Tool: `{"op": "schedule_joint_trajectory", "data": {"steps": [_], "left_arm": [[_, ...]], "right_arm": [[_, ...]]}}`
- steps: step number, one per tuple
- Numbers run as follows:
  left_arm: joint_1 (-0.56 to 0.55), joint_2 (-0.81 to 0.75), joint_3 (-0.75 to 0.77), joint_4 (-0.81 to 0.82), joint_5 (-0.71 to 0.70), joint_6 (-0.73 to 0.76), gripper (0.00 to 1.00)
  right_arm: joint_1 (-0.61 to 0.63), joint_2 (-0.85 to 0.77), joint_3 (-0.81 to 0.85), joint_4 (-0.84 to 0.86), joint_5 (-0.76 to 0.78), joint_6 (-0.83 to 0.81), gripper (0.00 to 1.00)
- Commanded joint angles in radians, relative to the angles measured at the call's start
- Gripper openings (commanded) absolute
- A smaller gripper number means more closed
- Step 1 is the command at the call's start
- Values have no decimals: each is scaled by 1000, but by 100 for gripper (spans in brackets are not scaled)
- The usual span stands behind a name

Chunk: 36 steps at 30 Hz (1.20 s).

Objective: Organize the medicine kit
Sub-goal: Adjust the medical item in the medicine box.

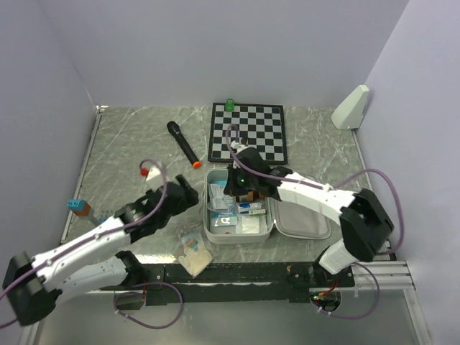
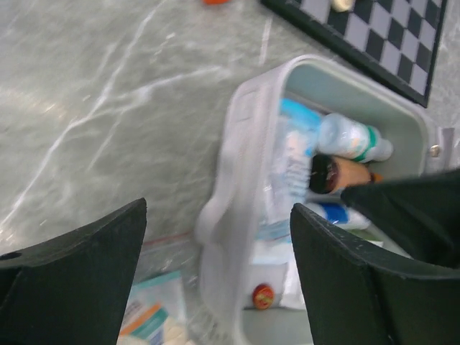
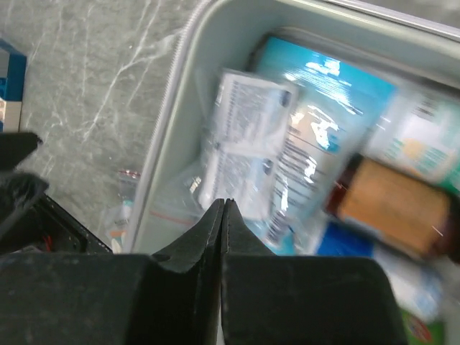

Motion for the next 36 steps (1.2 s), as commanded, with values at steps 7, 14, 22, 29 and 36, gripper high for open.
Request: {"op": "schedule_joint_trajectory", "data": {"steps": [7,14,22,29,36], "left_arm": [[-1,-214,-149,-8,27,-119,79],[-1,-140,-133,-28,47,-127,79],[-1,-170,-147,-19,33,-115,80],[-3,-187,-132,-11,4,-72,86],[-1,-39,-101,191,126,68,86]], "right_arm": [[36,271,159,85,-74,30,0],[37,358,205,2,-18,39,0],[37,257,192,29,49,23,5],[37,71,194,28,35,30,45],[37,-205,185,-277,326,-7,47]]}}
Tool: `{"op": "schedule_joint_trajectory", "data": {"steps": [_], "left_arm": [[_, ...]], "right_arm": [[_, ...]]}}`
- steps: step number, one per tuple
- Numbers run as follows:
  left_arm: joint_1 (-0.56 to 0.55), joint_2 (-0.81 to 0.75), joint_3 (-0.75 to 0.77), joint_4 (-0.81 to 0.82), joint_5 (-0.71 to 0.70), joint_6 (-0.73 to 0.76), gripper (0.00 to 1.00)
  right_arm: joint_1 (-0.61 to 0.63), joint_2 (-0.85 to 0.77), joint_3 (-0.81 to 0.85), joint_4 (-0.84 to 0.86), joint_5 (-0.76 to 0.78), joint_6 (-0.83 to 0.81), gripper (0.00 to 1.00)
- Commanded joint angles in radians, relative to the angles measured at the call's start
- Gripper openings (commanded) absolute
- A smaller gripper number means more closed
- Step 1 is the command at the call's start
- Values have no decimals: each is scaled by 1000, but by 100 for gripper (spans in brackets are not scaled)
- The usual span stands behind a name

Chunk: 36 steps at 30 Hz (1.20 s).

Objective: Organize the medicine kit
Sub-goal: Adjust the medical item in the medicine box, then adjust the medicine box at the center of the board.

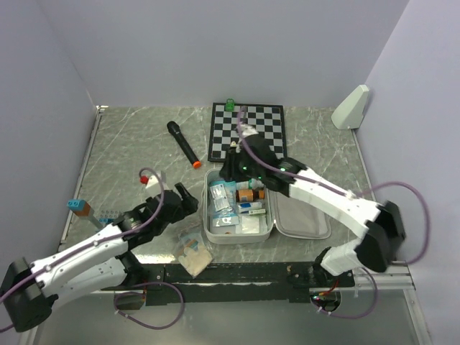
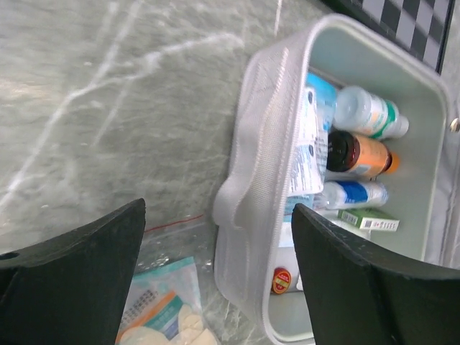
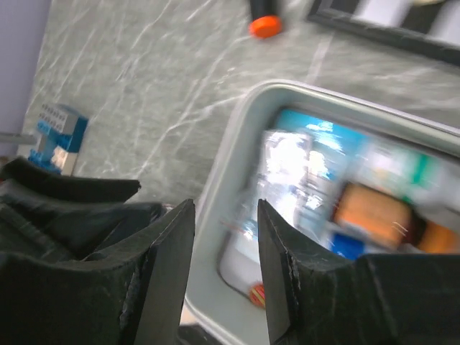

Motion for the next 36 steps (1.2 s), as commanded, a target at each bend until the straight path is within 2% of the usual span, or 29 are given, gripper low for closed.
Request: {"op": "schedule_joint_trajectory", "data": {"steps": [1,3,7,10,17,20,25,31,36], "left_arm": [[-2,132,71,190,102,120,84],[0,227,113,228,132,149,84],[1,383,193,268,176,238,78],[6,480,245,242,145,271,77],[75,621,283,213,108,280,69],[107,644,280,196,87,274,64],[159,605,250,190,76,266,49],[205,560,256,137,48,280,46],[248,522,240,100,42,285,47]], "right_arm": [[4,-219,-35,-234,286,-19,48],[-3,-317,-126,-277,363,-4,48],[-63,-480,-287,-353,399,56,51],[-115,-573,-342,-375,390,90,60],[-239,-670,-390,-384,299,107,64],[-264,-678,-392,-412,305,118,65],[-337,-711,-442,-415,258,132,69],[-417,-747,-490,-401,198,151,74],[-471,-751,-531,-381,97,164,83]]}}
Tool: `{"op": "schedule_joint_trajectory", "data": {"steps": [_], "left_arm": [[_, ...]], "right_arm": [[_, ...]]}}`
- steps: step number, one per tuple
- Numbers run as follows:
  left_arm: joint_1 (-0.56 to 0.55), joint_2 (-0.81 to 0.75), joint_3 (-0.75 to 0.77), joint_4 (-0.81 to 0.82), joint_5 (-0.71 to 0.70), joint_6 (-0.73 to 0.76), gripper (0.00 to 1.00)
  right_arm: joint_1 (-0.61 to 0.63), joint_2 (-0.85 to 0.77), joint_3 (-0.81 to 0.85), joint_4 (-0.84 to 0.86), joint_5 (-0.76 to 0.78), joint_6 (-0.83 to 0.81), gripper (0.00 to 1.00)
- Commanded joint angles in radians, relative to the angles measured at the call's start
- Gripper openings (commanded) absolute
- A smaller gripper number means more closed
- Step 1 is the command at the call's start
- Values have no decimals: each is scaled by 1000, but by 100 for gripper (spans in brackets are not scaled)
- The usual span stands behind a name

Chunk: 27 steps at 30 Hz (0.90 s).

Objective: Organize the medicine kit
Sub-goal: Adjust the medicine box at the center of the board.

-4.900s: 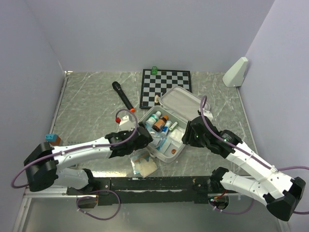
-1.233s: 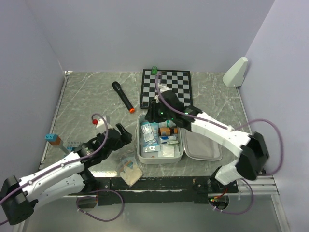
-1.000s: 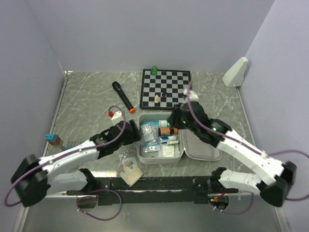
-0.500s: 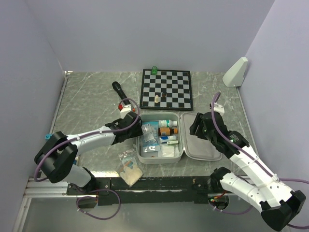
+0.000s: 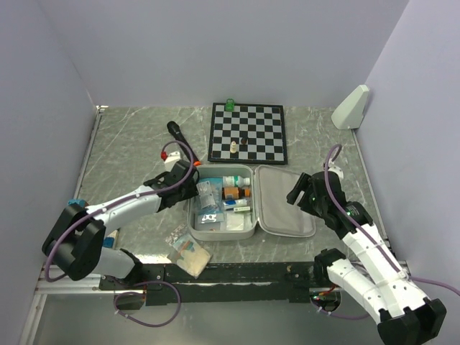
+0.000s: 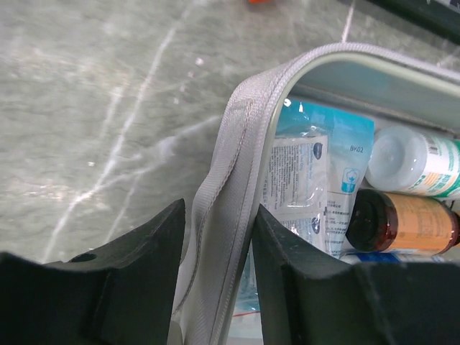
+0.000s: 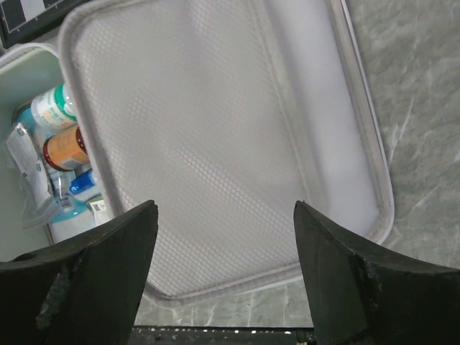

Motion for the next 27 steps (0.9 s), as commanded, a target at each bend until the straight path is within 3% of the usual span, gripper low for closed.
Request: {"op": "schedule_joint_trajectory", "data": {"steps": [1,14,27], "left_arm": [[49,-66,-19,-56,-80,13,47],[118,-58,-30,-79,-80,-13,48],[124,-77,-11,-83,-58,-11,55]], "right_arm": [[-43,-16,-39,30,-113,26,85],[-63,-186,-142,-4,-321,142,100],[-60,-418,-374,1,-473,263,100]]}}
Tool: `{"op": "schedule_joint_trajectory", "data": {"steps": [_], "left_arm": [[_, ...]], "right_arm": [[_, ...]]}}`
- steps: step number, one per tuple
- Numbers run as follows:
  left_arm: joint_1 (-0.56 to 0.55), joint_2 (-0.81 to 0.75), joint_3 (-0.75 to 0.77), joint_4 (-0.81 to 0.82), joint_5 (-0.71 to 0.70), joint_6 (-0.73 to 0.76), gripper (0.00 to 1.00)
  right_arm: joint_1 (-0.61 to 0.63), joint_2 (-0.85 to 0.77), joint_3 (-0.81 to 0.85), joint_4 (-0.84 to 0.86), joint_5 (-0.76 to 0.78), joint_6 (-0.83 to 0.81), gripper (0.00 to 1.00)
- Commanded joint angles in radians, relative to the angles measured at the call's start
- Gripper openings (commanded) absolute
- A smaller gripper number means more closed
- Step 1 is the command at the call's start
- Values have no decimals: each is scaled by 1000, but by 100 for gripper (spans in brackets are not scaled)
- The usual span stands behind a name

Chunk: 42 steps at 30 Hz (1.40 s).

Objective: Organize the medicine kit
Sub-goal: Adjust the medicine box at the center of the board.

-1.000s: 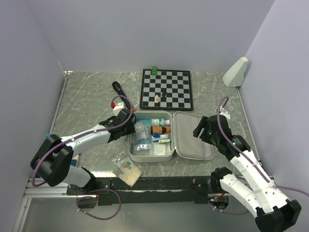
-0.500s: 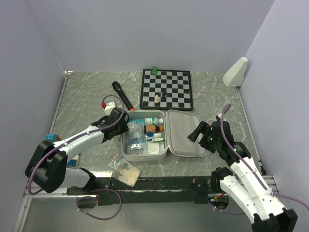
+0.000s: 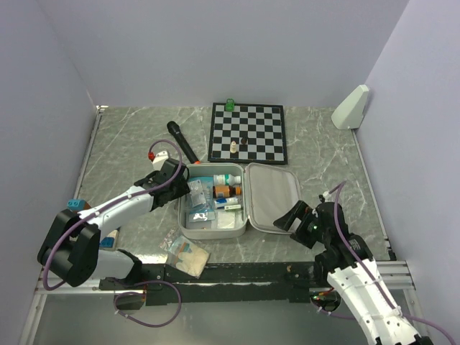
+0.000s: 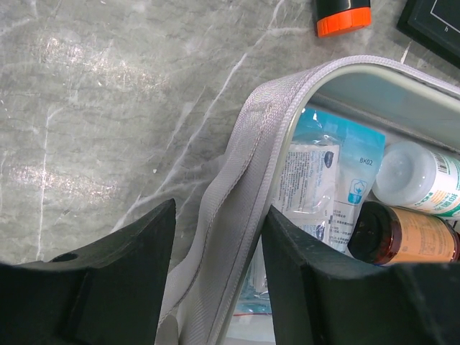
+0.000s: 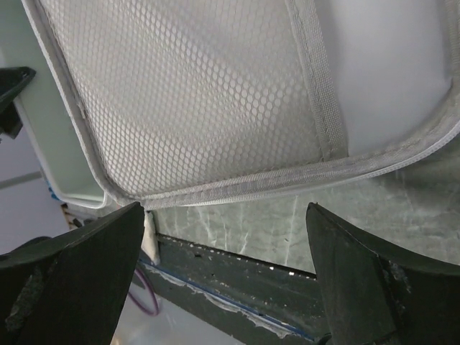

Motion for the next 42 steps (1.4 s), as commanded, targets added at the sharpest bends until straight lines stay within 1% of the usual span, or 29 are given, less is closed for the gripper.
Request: {"op": "schedule_joint_trajectory", "data": {"steps": [1,3,8,13,18,23,28,33,39,42], "left_arm": [[16,-19,13,-27,-49,-10,55],[16,-27,-2,-25,-45,-14,55],[16,-39,-20,-18,-34,-16,54],[16,-22,-16,-8,-16,-7,53],[16,-7,-16,15,4,19,52],[9,27,-8,28,41,49,50],[-24,53,-11,28,26,59,49],[-39,76,-4,19,18,59,48],[-44,85,-10,31,24,65,48],[-45,87,-14,41,32,65,48]], "right_arm": [[-5,-60,-40,32,-59,68,100],[-3,-52,-72,73,-80,97,100],[3,-32,-131,190,-71,182,100],[9,-23,-154,233,15,234,100],[9,-102,-149,258,122,260,100],[9,-110,-108,325,202,202,100],[9,-98,-69,402,234,119,100],[9,-92,-22,495,248,-14,100],[9,-40,36,587,234,-188,100],[9,0,46,615,306,-248,100]]}}
